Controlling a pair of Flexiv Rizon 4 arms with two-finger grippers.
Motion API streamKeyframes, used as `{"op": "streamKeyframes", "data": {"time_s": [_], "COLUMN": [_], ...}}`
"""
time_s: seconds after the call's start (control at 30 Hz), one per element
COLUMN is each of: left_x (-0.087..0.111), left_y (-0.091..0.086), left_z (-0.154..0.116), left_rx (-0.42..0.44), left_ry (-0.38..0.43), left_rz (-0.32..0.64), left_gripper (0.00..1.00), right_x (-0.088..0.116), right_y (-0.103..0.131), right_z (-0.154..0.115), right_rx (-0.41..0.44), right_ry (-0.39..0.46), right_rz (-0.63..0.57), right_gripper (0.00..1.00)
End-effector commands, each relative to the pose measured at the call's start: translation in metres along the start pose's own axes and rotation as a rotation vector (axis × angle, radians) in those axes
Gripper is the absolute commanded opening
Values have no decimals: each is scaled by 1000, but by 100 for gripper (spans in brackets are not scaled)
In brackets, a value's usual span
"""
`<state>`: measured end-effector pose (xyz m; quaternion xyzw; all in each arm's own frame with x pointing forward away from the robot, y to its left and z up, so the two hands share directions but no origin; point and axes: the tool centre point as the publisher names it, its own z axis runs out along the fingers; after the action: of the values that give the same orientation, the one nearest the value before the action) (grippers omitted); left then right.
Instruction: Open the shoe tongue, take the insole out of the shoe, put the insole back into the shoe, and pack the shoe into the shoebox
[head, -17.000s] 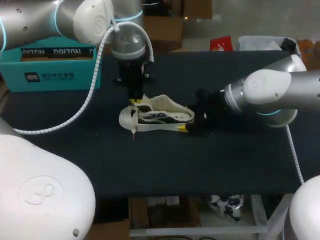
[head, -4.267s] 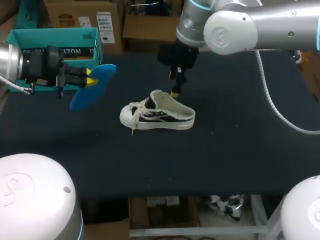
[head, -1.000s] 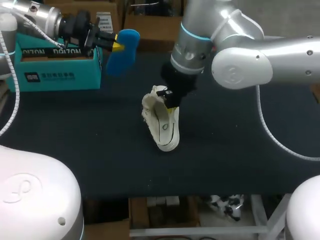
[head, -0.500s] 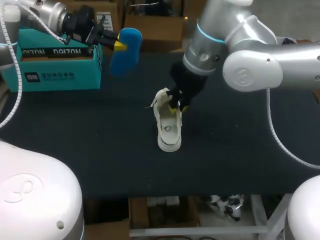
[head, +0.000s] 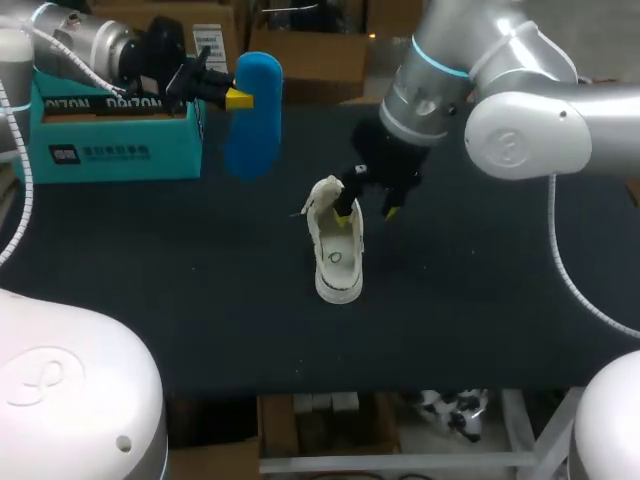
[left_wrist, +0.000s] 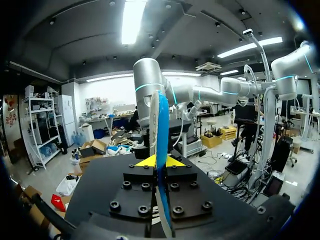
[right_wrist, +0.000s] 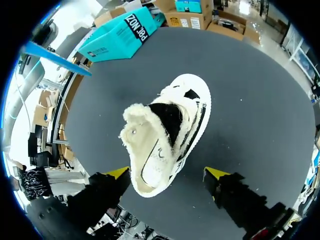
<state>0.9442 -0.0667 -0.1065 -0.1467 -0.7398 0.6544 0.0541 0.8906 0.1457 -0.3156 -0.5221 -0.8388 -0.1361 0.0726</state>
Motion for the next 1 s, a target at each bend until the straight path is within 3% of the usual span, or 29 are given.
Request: {"op": "streamKeyframes", "data": {"time_s": [0.03, 0.13, 0.23, 0.27, 0.6, 0.73, 0.87, 0.97, 1.0], "left_x": [31, 46, 59, 63, 63, 63, 63, 63, 63], "left_y": [-17, -27, -35, -39, -39, -39, -39, -39, -39], "left_z": [24, 44, 57, 59, 59, 59, 59, 59, 59], "left_rx": [-3, 2, 16, -21, -21, -21, -21, -21, -21], "left_ry": [-125, -136, -142, -130, -130, -130, -130, -130, -130], "left_rz": [-11, -52, -160, -201, -201, -201, -201, -201, -201], "left_gripper": [0, 0, 0, 0, 0, 0, 0, 0, 0], "right_x": [0, 0, 0, 0, 0, -12, -17, -17, -16], "right_y": [-2, -2, -2, -2, -2, -17, -27, -34, -35], "right_z": [1, 1, 1, 1, 1, -16, -31, -39, -42], "right_rx": [-5, -5, -5, -5, -5, -36, -31, -7, -16], "right_ry": [0, 0, 0, 0, 0, 127, 228, 354, 356], "right_rz": [0, 0, 0, 0, 0, 29, 141, 225, 235], "right_gripper": [100, 100, 100, 100, 100, 100, 100, 100, 100]}}
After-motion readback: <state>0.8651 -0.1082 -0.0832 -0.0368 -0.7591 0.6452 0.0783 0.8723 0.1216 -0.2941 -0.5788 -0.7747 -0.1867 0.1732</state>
